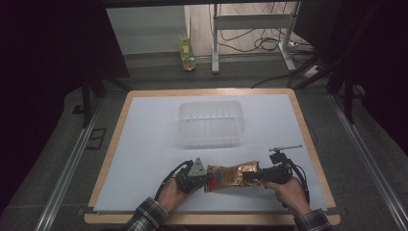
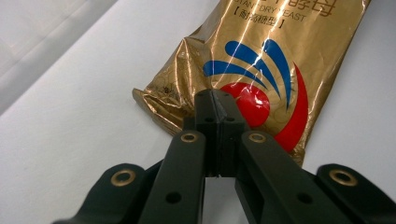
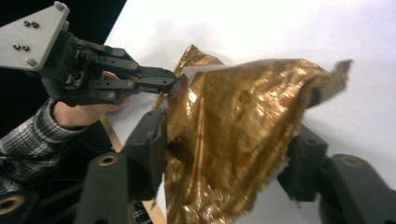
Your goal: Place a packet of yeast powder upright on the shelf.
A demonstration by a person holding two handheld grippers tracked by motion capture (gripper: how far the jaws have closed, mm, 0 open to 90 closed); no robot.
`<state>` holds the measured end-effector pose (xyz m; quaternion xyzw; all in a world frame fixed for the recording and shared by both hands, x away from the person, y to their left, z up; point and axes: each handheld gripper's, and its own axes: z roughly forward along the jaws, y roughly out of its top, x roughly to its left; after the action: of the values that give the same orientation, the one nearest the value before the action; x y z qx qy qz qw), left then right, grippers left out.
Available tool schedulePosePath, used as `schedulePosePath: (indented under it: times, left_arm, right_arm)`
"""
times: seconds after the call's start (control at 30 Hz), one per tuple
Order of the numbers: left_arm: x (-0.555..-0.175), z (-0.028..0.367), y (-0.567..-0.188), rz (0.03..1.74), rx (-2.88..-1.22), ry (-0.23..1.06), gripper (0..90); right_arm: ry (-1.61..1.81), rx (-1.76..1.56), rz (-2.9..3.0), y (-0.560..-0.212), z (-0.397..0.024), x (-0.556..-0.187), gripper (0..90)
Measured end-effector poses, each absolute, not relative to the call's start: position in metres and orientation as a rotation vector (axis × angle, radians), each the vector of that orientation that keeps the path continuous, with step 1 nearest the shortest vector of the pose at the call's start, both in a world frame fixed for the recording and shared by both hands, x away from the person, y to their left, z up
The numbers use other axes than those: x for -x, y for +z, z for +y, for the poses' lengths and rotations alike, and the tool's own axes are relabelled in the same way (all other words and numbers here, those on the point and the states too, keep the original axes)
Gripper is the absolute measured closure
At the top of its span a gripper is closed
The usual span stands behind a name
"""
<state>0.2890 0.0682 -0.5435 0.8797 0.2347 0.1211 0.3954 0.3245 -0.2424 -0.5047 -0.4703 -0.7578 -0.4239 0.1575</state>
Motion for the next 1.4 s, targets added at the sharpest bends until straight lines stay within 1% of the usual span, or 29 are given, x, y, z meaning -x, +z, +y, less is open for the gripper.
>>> schedulePosePath:
  times: [0.03, 0.13, 0.23, 0.27, 0.3, 0.33, 0.37, 0.4, 0.43, 0.63, 0.97, 1.03, 1.23, 1.33, 1.4]
  left_arm:
    - [-0.29, 0.069, -0.543, 0.582, -2.245, 0.307, 89.6]
    - [-0.29, 0.069, -0.543, 0.585, -2.243, 0.302, 89.5]
    - [-0.29, 0.069, -0.544, 0.595, -2.224, 0.293, 89.5]
    - [-0.29, 0.069, -0.544, 0.595, -2.224, 0.293, 89.4]
    - [-0.291, 0.071, -0.543, 0.578, -2.235, 0.294, 89.4]
    - [-0.291, 0.071, -0.543, 0.578, -2.235, 0.294, 89.4]
    - [-0.292, 0.072, -0.543, 0.58, -2.229, 0.279, 89.3]
    - [-0.292, 0.073, -0.543, 0.583, -2.221, 0.278, 89.3]
    - [-0.292, 0.074, -0.543, 0.585, -2.214, 0.278, 87.3]
    - [-0.291, 0.077, -0.54, 0.583, -2.191, 0.259, 76.9]
    - [-0.284, 0.08, -0.536, 0.57, -2.184, 0.289, 59.6]
    - [-0.283, 0.08, -0.535, 0.566, -2.181, 0.294, 53.7]
    - [-0.278, 0.087, -0.53, 0.562, -2.161, 0.322, 40.8]
    - [-0.275, 0.089, -0.53, 0.559, -2.16, 0.324, 31.2]
    - [-0.273, 0.09, -0.529, 0.557, -2.165, 0.33, 27.4]
  right_arm:
    - [-1.208, 1.341, -2.162, -0.505, -0.24, -0.326, 46.6]
    - [-1.201, 1.339, -2.143, -0.505, -0.24, -0.329, 51.6]
    - [-1.219, 1.344, -2.119, -0.504, -0.241, -0.33, 61.6]
    - [-1.219, 1.344, -2.119, -0.504, -0.241, -0.33, 61.6]
    - [-1.239, 1.335, -2.103, -0.502, -0.242, -0.33, 66.4]
    - [-1.239, 1.335, -2.103, -0.502, -0.242, -0.33, 66.4]
    - [-1.252, 1.323, -2.112, -0.5, -0.241, -0.329, 69.2]
    - [-1.251, 1.326, -2.112, -0.499, -0.24, -0.329, 70.0]
    - [-1.252, 1.32, -2.116, -0.497, -0.24, -0.328, 71.1]
    - [-1.279, 1.29, -2.161, -0.487, -0.239, -0.327, 73.0]
    - [-1.322, 1.273, -2.211, -0.471, -0.242, -0.326, 74.2]
    - [-1.33, 1.272, -2.222, -0.468, -0.244, -0.326, 74.2]
    - [-1.352, 1.269, -2.235, -0.459, -0.247, -0.325, 74.2]
    - [-1.363, 1.262, -2.247, -0.456, -0.248, -0.325, 74.2]
    - [-1.371, 1.257, -2.253, -0.454, -0.248, -0.325, 74.3]
